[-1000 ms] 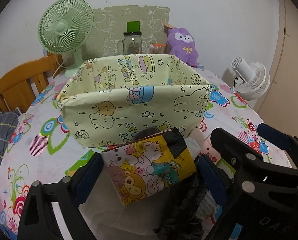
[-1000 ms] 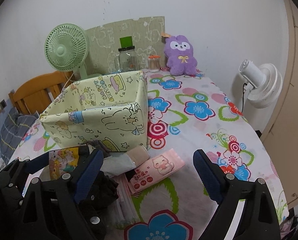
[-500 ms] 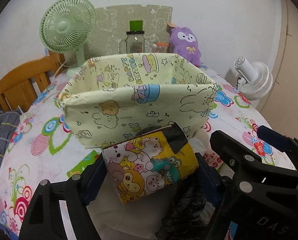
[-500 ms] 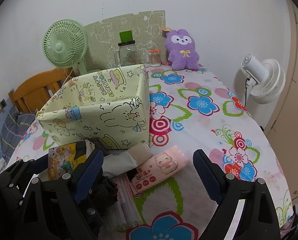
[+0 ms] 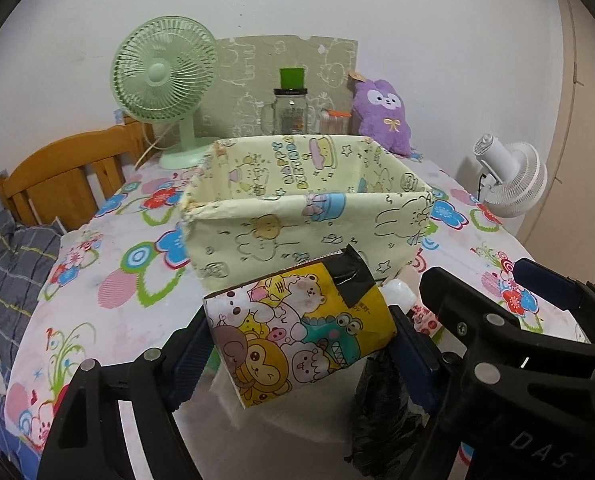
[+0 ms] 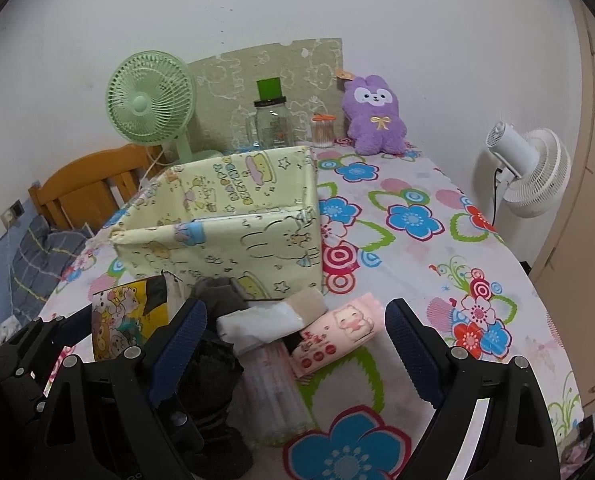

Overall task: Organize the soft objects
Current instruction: 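Lift the cartoon pouch with the left gripper while the right gripper reaches the black bag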

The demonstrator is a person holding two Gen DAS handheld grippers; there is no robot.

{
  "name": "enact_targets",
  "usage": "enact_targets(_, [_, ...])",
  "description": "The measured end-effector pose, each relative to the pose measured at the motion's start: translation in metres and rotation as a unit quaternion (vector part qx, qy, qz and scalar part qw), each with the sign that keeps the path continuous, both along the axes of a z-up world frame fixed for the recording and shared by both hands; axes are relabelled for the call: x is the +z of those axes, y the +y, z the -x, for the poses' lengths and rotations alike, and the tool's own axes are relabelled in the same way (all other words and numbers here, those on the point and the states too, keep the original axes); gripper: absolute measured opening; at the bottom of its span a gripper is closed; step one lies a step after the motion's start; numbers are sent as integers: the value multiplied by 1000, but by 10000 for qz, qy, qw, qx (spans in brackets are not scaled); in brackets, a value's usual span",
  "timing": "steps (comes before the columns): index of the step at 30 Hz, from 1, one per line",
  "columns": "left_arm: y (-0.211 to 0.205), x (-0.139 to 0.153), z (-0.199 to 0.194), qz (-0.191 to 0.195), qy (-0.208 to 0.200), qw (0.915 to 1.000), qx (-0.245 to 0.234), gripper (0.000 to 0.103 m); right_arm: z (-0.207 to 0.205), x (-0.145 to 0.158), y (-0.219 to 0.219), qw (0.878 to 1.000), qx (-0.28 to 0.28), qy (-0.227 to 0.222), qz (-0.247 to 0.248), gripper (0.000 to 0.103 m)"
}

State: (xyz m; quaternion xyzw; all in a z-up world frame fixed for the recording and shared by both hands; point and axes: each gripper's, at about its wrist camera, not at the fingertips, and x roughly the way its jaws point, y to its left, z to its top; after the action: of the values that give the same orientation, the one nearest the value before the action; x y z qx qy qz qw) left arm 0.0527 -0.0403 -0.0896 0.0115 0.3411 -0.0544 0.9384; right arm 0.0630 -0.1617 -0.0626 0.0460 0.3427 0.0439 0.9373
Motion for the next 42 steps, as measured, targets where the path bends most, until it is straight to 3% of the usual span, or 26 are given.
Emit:
enact_targets(14, [22,-8,25,-61,-3,9997,255,83,14,-9,22,9996,179,223,-15,86])
enact_targets(42, [28,1,-4,91,-158,9995,244,87,-4,1,11,9990,78,157,-420,86])
